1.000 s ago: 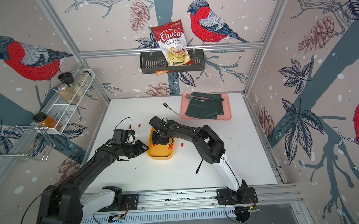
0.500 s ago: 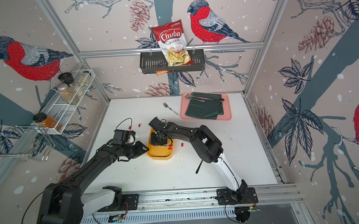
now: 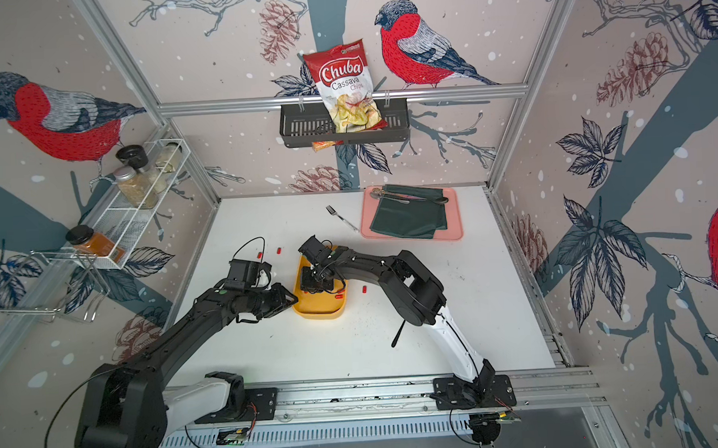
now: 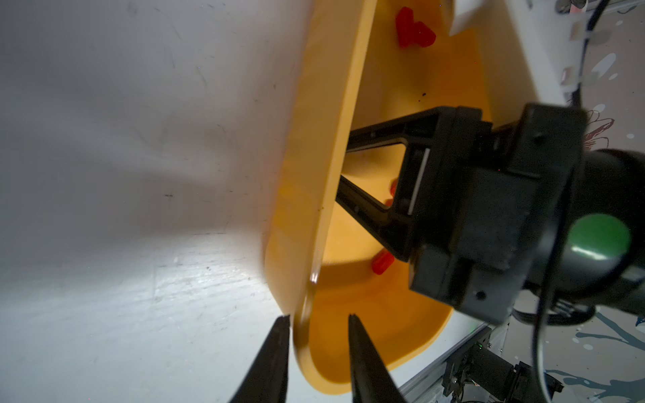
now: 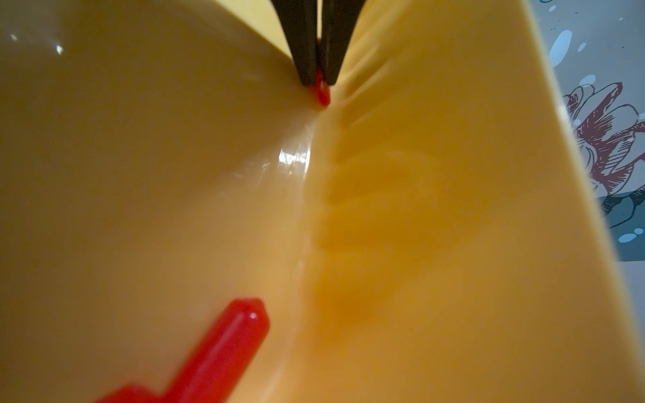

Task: Take the screw protection sleeves out of the storage box
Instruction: Pick up the screw protection sleeve from the storage box, then place the screw protection sleeve at the center of the board.

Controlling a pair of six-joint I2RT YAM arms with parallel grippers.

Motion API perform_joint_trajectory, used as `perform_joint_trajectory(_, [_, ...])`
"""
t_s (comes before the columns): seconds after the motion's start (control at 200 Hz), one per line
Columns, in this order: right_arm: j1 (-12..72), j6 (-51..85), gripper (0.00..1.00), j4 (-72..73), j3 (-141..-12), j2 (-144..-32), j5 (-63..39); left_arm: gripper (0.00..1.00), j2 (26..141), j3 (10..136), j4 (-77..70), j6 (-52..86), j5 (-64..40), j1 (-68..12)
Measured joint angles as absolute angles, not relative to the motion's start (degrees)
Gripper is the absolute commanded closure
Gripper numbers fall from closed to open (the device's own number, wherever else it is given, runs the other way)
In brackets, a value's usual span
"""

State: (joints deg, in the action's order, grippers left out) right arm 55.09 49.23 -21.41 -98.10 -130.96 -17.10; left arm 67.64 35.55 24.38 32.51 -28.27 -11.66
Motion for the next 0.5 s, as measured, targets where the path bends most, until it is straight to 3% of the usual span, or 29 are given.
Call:
perform_joint_trajectory(0.165, [54.85,49.25,0.92,-21.76,-96.42,-128.25,-16.64,0.69,68.18,35.51,24.12,32.29,-28.27,-11.66])
perform_joint_trajectory(0.5, [50.02,49.36,0.94,-25.12,-87.61,-111.87,-12.23,0.69,69.89,35.22,22.11,31.68,-29.1,-11.73])
